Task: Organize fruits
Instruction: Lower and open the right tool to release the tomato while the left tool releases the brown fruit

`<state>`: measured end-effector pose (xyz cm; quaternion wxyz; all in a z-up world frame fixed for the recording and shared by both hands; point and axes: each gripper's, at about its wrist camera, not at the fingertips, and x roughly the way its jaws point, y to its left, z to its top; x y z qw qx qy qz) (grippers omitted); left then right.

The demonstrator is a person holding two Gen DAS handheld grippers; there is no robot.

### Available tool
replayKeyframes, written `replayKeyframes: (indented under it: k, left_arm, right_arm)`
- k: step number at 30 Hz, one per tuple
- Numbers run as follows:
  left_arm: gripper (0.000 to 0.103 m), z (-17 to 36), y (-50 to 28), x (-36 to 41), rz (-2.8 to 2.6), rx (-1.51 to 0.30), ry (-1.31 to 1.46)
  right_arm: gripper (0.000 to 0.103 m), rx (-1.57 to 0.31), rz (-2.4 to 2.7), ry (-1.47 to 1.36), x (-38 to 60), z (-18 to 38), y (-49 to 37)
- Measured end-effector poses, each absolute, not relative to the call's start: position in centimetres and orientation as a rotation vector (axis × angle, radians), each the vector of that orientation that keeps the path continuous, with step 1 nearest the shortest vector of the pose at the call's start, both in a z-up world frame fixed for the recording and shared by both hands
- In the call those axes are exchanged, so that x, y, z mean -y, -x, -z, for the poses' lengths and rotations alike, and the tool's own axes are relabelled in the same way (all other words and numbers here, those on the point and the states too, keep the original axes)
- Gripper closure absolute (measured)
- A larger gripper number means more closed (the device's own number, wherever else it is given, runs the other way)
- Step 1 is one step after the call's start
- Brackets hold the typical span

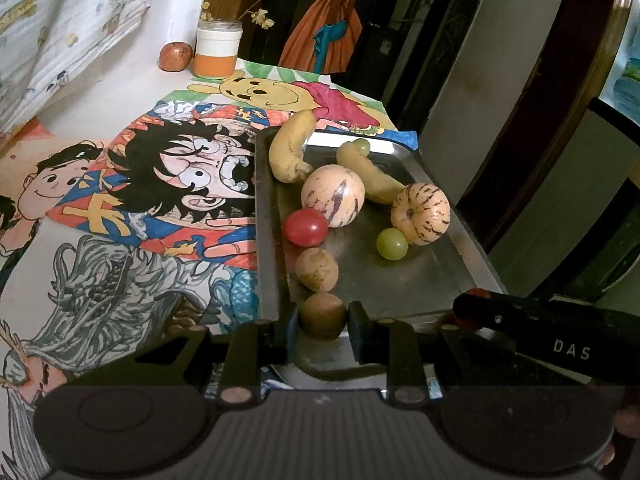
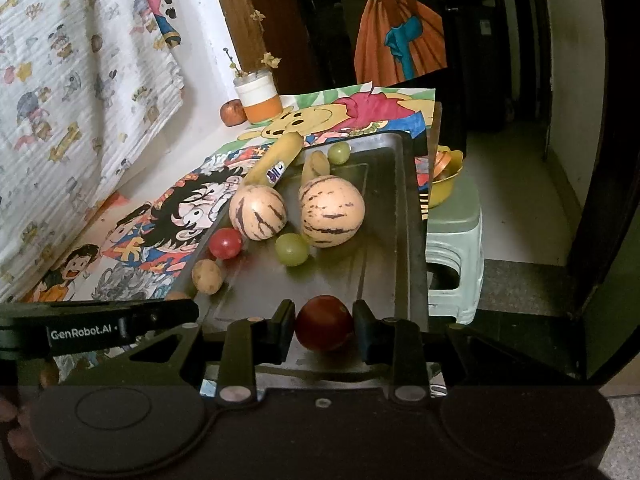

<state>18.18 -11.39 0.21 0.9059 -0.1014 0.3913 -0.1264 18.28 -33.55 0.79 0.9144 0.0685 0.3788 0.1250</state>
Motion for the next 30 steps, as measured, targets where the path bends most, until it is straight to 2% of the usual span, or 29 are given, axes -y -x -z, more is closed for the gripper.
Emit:
replayKeyframes:
  k: [30]
  left_arm:
    - [0.073, 0.2, -18.0, 11.5, 0.266, -0.814, 0.222]
  right_arm:
    - [0.065, -0.726, -0.213, -0.078, 33.7, -0.5, -16.5]
